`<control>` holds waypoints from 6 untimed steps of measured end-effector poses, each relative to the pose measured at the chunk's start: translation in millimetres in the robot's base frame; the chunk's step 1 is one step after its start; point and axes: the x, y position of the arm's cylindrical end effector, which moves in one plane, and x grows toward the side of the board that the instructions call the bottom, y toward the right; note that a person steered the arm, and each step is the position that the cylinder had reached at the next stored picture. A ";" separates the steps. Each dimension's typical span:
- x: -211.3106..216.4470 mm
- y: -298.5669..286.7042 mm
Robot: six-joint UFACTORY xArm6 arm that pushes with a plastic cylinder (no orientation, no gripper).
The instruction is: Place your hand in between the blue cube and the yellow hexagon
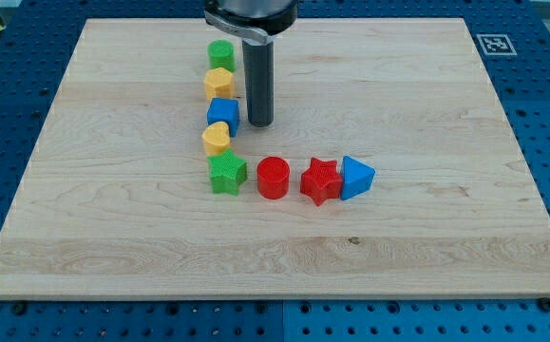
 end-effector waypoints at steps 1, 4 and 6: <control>-20.7 -3.8; -31.2 -45.3; -40.7 -55.2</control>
